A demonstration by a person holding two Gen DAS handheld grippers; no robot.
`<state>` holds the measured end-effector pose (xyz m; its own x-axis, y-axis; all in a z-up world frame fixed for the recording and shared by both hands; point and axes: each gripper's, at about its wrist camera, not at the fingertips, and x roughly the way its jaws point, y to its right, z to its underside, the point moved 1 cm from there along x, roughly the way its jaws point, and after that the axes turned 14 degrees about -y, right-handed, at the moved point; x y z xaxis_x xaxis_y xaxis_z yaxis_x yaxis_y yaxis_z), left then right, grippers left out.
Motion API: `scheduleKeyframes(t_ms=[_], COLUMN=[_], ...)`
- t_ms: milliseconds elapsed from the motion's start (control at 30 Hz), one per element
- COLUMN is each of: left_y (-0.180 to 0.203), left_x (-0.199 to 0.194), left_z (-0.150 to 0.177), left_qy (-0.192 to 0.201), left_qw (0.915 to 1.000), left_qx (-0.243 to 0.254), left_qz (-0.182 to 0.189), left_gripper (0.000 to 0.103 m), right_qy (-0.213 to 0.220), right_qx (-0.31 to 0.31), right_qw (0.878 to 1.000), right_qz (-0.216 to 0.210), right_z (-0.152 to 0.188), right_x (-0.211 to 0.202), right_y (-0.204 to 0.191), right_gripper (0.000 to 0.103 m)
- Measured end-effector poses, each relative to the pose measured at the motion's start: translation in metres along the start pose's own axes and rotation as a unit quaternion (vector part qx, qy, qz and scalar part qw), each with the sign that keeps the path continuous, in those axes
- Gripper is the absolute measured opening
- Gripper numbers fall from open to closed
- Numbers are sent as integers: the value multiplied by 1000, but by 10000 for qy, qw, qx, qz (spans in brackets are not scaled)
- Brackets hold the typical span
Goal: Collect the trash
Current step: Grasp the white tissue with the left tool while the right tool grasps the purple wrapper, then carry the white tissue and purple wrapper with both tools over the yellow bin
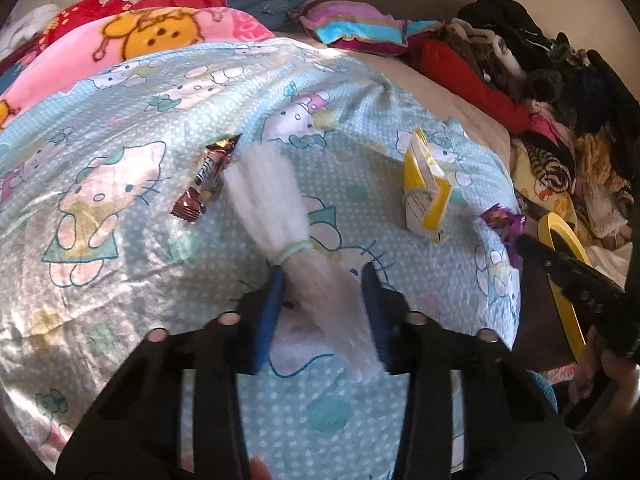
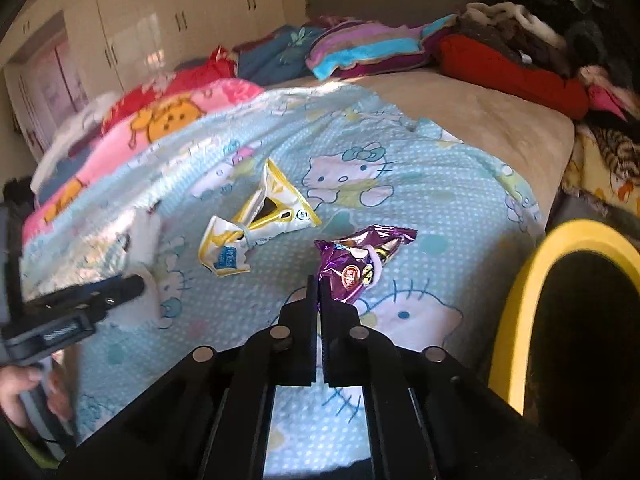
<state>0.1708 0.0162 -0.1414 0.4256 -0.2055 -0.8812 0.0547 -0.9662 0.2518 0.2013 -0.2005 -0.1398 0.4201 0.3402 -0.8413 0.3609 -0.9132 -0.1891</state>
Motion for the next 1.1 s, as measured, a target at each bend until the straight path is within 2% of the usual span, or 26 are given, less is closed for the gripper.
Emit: scheduleKeyframes(t_ms=[100, 433, 767, 1100], left_y=[4, 39, 85, 126], left_x=[-5, -47, -60, -68], left_z=[-1, -13, -11, -7], left_qy=[73, 654, 779, 854], left_qw=[9999, 9962, 9916, 9853], left_qx=[88, 486, 919, 1311], left_qz=[19, 296, 481, 692], left_gripper=[11, 10, 10, 10], right_qy=[168, 284, 581, 830], right_qx=[91, 149, 101, 410], right_qw=[9997, 9988, 9979, 9956], right_qz=[-169, -376, -277, -137], right_z=[9, 30, 38, 46], right_x=[-13, -35, -66, -93], right_y=[4, 10, 16, 48], right_gripper=[2, 2, 2, 2])
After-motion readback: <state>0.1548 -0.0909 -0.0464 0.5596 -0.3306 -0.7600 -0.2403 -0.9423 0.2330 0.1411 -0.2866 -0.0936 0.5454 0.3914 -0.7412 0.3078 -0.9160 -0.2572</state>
